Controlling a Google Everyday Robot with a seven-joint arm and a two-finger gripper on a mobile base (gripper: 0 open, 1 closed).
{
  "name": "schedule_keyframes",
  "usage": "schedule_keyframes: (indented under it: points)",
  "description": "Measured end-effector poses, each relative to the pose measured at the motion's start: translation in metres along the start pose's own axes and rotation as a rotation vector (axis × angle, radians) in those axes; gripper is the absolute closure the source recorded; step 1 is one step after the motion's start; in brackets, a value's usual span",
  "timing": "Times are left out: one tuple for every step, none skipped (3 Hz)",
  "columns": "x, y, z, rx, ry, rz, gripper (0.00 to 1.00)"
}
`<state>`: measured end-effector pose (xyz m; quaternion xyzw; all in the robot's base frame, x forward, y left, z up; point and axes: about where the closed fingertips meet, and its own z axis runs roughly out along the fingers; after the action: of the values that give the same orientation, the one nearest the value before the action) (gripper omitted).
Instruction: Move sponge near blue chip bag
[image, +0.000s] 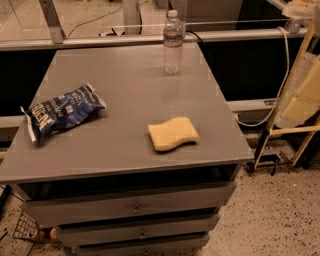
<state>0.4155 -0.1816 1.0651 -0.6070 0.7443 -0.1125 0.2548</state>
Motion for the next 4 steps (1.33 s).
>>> schedule_keyframes:
  points:
    - [-0.001, 0.000, 0.002, -0.003, -0.007, -0.004, 0.00]
    - [-0.013, -0.001, 0.022, -0.045, -0.090, -0.043, 0.00]
    - [-0.037, 0.002, 0.079, -0.156, -0.211, -0.095, 0.00]
    - [-0.060, 0.011, 0.137, -0.277, -0.307, -0.114, 0.00]
